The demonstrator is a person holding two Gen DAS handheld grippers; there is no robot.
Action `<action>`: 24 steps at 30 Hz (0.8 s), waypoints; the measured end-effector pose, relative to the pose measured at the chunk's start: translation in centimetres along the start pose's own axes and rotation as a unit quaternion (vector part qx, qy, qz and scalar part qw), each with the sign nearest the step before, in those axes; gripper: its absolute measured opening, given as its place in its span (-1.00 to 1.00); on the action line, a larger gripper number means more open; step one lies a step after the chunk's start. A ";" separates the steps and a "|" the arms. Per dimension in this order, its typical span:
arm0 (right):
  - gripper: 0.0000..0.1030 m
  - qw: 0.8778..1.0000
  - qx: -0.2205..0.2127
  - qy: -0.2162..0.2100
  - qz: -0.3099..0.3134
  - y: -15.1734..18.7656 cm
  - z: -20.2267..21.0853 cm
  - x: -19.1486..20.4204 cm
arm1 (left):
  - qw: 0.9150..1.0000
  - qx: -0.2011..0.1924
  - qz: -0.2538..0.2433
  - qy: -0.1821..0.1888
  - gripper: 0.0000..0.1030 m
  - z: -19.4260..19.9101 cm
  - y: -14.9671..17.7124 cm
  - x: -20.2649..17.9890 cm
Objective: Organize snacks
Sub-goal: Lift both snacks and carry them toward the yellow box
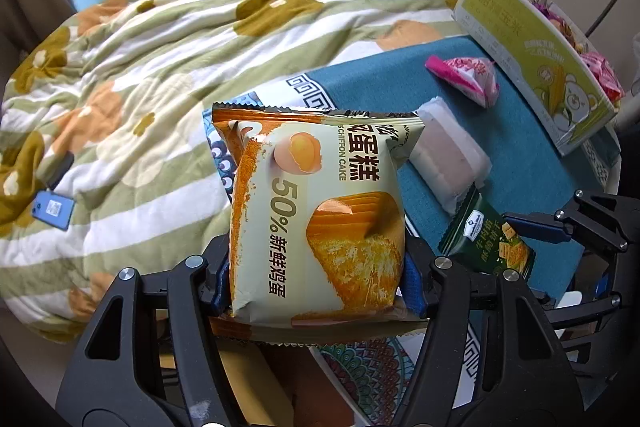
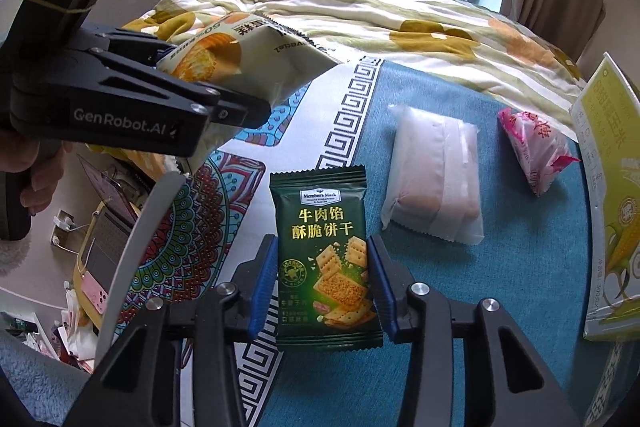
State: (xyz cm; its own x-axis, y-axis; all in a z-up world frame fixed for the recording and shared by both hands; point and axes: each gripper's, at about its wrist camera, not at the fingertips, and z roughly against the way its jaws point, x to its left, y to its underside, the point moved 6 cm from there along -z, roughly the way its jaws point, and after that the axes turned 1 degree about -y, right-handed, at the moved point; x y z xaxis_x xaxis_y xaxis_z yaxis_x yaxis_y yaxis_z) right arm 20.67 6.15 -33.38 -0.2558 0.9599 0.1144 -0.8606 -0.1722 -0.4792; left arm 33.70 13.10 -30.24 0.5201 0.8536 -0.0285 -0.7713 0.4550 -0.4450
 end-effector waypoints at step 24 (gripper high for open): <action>-0.21 0.988 -0.146 0.021 -0.052 -4.8 21.7 -25.5 | 0.991 -0.119 0.058 -0.013 0.18 6.5 -18.6 -25.7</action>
State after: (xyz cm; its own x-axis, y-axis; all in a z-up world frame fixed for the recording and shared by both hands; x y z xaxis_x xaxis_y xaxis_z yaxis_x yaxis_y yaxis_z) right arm 21.71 -22.31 -15.10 -0.1493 0.9785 0.1420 -0.7155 -0.0078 -0.6986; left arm 32.24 -15.67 -15.40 0.4209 0.9043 -0.0709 -0.7155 0.2829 -0.6387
